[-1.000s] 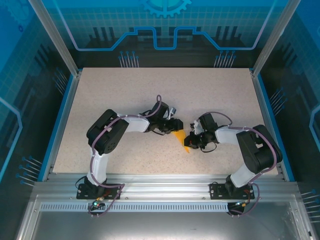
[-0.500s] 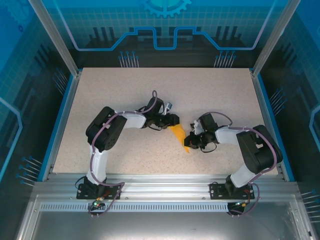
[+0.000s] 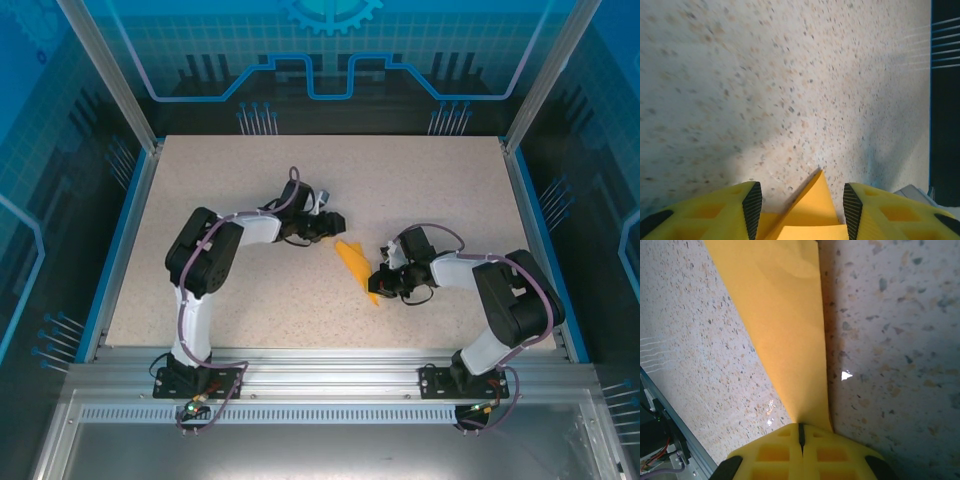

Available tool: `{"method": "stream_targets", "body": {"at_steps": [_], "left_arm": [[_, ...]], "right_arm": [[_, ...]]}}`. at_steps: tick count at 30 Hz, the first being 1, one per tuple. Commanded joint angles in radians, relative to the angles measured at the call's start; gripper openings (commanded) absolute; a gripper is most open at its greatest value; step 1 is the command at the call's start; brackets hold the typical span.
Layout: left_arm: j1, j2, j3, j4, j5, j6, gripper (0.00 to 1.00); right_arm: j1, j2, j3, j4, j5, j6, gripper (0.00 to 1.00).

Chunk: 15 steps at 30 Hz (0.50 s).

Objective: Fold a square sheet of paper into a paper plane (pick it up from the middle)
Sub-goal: Fold the wing for the fifth time at the center of the table.

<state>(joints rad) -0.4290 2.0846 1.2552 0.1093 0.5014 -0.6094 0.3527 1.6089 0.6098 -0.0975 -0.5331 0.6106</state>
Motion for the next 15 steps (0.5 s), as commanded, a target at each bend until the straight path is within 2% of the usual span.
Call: {"method": "stream_targets", "body": {"at_steps": [1, 5, 9, 15], "left_arm": [[0.01, -0.093, 0.044, -0.096, -0.01, 0.047, 0.51], [-0.021, -0.205, -0.011, -0.099, -0.005, 0.002, 0.5], [-0.11, -0.275, -0.066, -0.097, -0.025, -0.037, 0.45], [-0.23, -0.231, -0.091, -0.053, -0.086, -0.12, 0.4]], "right_arm": [[0.011, 0.055, -0.034, -0.087, 0.069, -0.025, 0.03], [0.011, 0.049, -0.026, -0.085, 0.067, -0.034, 0.04], [0.011, 0.047, -0.022, -0.079, 0.065, -0.034, 0.04], [0.008, 0.042, -0.02, -0.073, 0.067, -0.032, 0.04]]}}
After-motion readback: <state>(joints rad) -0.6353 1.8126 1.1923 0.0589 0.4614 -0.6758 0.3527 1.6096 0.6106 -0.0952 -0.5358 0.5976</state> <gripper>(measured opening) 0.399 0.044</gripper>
